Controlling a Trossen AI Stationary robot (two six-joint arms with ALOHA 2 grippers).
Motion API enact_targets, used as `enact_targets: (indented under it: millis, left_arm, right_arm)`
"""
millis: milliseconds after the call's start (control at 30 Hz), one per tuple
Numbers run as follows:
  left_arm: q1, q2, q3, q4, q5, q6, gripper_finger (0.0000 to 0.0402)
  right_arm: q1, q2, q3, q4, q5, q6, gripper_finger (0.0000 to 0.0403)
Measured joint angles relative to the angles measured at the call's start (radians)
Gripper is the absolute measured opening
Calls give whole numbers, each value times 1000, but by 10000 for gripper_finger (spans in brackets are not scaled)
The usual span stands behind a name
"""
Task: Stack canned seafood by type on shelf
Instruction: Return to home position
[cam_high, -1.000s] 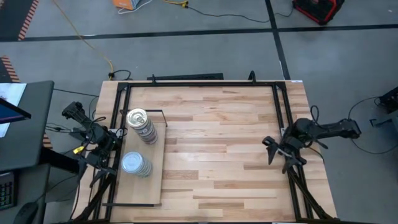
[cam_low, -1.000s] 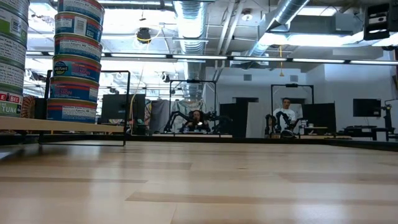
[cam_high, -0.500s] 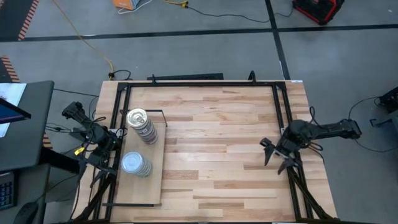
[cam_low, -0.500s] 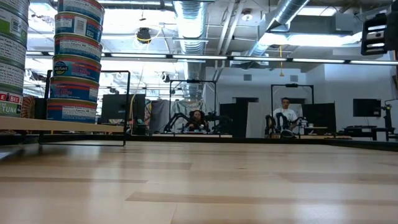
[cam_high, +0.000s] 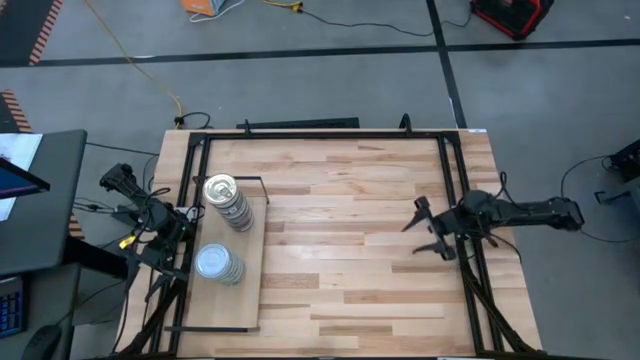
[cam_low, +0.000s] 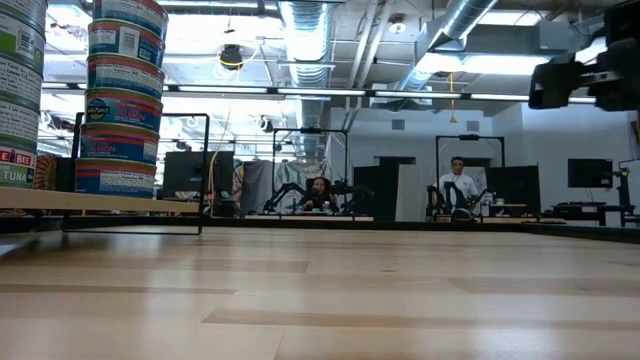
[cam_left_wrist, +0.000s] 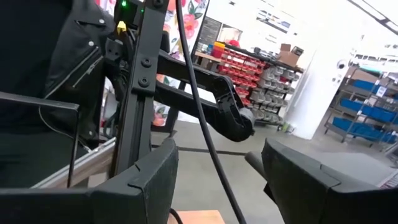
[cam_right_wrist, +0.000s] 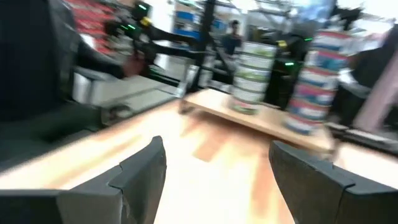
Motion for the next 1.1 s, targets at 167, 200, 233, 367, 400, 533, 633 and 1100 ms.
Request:
enact_targets:
  millis: [167,200,233,367,400,533,633,1100]
  left_arm:
    - [0,0,0,0,-1,-6,221]
    - [0,0,0,0,-1,6,221]
    - [0,0,0,0,-2,18,221]
    - [0,0,0,0,-2,33,221]
    - [0,0,0,0,-2,33,221]
    - [0,0,0,0,-8,34,221]
    - [0,0,0,0,-42,30,221]
    - [0,0,0,-1,-222,28,221]
  right_arm:
    - [-67,0,0,8,71,-162,311]
    - [-80,0,0,13,81,-190,311]
    - [-92,0,0,14,84,-210,311]
    - [-150,0,-1,13,168,-191,311]
    - [-165,0,-1,11,229,-152,311]
    - [-234,0,-1,-4,492,71,311]
    - [-285,0,-1,-2,563,159,311]
    - [-268,0,-1,-7,552,318,311]
